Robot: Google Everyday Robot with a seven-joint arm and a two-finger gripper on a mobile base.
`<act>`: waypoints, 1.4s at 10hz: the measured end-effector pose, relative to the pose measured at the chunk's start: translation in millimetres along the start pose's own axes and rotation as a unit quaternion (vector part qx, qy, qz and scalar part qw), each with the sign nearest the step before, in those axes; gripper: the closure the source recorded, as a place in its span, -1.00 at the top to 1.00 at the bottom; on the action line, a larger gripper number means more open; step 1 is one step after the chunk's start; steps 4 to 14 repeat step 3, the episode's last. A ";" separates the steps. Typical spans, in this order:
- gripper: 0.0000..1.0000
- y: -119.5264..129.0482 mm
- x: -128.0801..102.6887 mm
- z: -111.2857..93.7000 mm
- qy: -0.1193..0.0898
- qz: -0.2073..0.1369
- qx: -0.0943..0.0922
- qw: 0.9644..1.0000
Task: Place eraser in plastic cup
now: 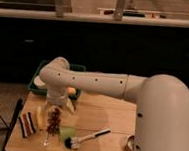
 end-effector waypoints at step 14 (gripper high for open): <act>0.60 3.3 0.5 -16.5 0.015 0.006 0.014 1.000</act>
